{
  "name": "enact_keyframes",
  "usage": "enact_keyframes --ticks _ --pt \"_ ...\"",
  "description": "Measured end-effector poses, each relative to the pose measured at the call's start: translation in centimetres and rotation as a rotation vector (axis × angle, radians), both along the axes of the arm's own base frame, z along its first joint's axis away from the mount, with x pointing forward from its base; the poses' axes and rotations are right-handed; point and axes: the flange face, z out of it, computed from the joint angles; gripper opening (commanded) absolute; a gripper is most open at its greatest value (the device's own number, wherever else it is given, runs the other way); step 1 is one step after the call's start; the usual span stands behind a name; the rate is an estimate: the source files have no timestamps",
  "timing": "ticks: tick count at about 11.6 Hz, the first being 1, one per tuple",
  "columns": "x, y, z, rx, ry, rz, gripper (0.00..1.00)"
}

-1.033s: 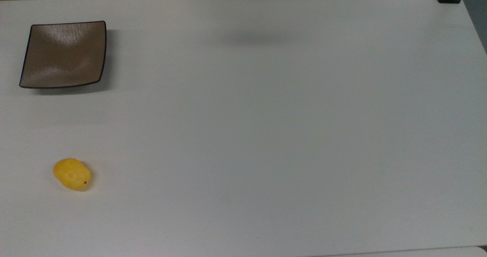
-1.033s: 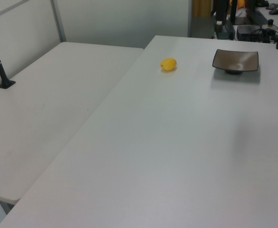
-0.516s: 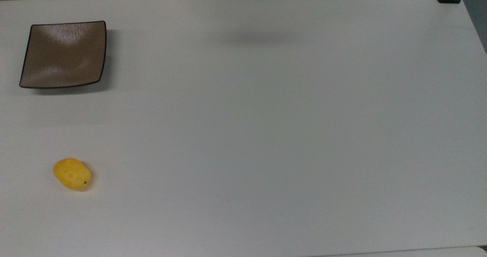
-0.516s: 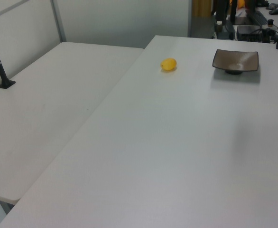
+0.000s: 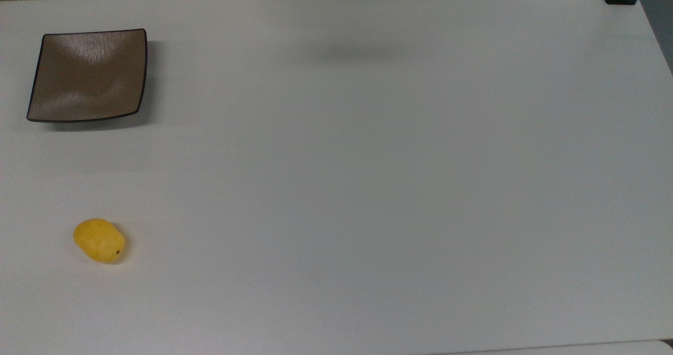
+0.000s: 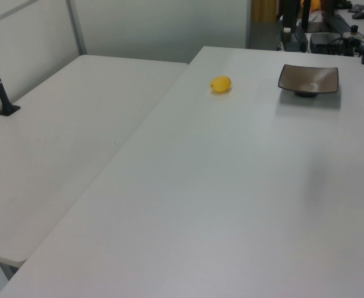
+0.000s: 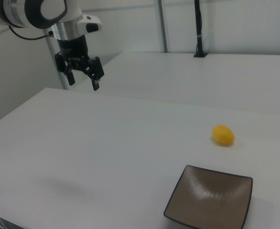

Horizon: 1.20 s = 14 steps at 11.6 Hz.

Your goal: Put potatoes on a ceramic plate

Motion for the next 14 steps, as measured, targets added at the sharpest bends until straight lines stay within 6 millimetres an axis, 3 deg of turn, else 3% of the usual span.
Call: enact_keyframes --ticks 3,6,11,14 --pt "0.0 0.0 0.0 0.0 0.0 0.002 1.0" --pt "0.1 -0.8 0.0 -0.009 -0.013 0.133 1.0" --pt "0.4 -5.2 -0.5 -0.019 -0.025 0.285 1.0" --pt "2.4 -8.5 -3.1 -0.042 -0.005 0.277 1.0"
